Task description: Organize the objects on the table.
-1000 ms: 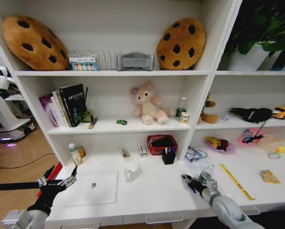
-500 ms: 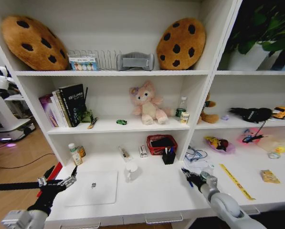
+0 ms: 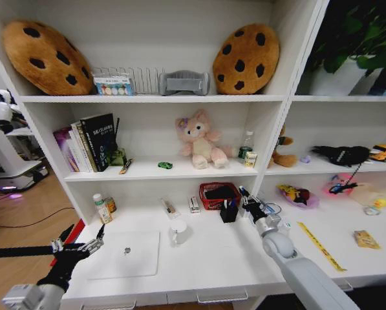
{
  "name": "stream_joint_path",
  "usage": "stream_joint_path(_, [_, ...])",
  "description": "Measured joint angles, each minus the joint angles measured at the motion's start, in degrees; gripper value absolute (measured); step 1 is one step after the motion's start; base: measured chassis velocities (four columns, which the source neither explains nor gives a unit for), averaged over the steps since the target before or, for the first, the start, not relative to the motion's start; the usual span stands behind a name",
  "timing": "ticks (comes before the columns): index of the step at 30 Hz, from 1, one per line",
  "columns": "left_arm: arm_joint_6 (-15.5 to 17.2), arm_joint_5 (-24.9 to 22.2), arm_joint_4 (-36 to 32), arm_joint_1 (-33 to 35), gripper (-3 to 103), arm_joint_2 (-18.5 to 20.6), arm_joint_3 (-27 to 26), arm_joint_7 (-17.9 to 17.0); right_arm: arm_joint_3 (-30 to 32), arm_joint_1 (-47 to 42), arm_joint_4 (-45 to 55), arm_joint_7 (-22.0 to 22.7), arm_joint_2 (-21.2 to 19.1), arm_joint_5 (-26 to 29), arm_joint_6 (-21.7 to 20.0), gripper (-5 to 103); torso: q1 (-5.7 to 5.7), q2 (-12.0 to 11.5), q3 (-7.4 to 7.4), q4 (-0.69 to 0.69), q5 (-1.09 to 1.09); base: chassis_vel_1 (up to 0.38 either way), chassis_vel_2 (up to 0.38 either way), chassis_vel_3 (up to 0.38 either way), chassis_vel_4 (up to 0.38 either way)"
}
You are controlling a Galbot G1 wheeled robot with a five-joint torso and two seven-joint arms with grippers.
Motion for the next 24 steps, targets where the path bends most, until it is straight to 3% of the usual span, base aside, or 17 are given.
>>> stream_joint_path(10, [0.0, 0.0, 0.0, 0.0, 100, 0.0, 0.0, 0.0, -5.3, 7.6, -10.8, -0.2, 5.5, -2.7, 8.4, 12, 0.00, 0.0, 0.00, 0.02, 0.00, 0.000, 0.000, 0.000, 0.000])
stream_joint_path(24, [0.0, 0.0, 0.0, 0.0, 100, 0.0, 0.0, 0.0, -6.8, 8.6, -14.3, -0.1, 7.4, -3.1, 10.0, 12, 0.00, 0.0, 0.00, 0.02, 0.01, 0.000, 0.000, 0.000, 0.000])
